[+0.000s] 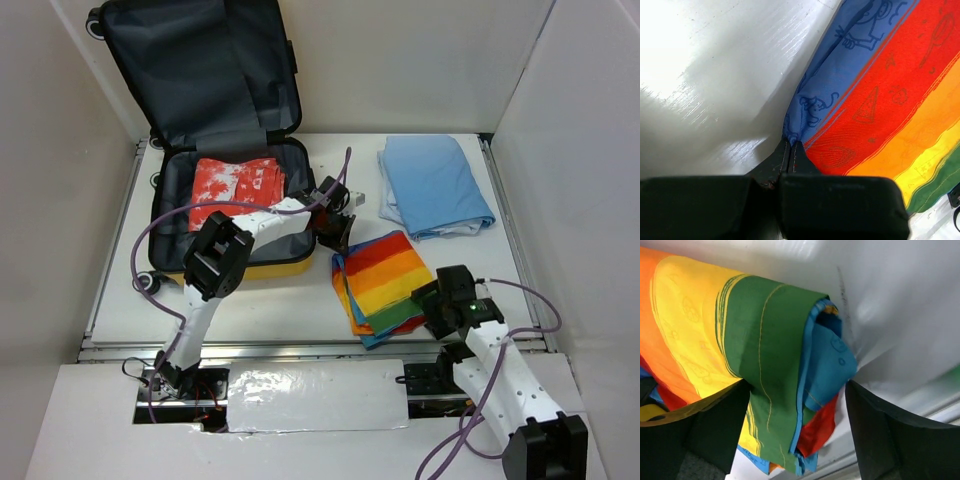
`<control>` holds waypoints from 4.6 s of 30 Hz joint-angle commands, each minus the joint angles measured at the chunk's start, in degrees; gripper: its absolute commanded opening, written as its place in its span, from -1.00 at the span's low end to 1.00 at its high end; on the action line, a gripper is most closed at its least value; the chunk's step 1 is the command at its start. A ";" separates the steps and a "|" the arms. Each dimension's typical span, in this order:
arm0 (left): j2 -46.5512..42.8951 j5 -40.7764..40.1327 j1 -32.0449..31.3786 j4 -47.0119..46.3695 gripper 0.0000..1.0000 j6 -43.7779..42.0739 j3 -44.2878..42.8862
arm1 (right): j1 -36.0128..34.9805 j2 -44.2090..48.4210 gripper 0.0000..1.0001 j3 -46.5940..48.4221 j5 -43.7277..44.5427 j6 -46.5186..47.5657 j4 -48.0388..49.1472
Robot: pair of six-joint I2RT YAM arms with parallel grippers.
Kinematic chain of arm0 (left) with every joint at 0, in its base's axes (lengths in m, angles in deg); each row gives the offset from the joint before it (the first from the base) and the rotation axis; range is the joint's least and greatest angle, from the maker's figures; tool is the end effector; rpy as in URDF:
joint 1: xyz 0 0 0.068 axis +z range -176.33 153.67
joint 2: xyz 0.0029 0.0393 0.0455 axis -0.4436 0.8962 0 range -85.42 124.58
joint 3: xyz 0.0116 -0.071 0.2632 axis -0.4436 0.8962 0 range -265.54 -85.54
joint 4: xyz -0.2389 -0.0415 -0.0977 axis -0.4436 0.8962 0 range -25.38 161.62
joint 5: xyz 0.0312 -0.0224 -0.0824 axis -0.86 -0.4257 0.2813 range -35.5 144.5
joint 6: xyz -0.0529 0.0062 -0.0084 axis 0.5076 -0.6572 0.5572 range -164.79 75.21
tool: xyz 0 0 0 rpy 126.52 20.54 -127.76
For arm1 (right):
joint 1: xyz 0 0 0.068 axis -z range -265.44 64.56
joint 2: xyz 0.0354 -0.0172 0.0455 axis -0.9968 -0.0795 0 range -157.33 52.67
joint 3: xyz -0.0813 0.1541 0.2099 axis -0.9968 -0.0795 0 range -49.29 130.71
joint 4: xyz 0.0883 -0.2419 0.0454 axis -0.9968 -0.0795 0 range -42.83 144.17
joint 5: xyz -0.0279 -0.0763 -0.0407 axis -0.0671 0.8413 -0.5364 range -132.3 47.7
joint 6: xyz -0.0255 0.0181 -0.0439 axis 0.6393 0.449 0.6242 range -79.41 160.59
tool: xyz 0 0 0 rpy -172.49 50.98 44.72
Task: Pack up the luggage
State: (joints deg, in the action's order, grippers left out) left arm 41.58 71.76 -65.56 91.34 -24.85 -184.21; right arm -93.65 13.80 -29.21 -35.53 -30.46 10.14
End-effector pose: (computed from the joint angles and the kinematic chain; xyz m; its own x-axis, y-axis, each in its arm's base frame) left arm 0.3690 -0.3147 0.1724 -0.8478 0.2715 -0.4556 0.4749 0.7711 -0.4241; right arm 0.1150 0.0124 0.1598 -0.3697 0.8956 -0.2475 0.8040 0.4419 0.3979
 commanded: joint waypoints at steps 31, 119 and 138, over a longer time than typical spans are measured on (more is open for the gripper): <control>-12.11 -0.12 -0.68 1.32 -1.00 2.29 4.90 | -7.09 -1.91 -1.00 7.69 15.03 -3.23 -0.70; -20.67 4.10 47.13 -0.70 -1.00 2.64 2.97 | -24.84 -85.50 -1.00 112.55 -3.79 35.27 6.86; -17.36 -3.01 36.79 1.23 -0.92 -1.83 -10.40 | 10.83 -34.08 0.62 35.75 -9.74 22.99 18.71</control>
State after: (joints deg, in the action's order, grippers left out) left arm 35.35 69.27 -24.62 94.18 -23.91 -193.85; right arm -86.41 -21.63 12.30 -39.32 -2.63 24.57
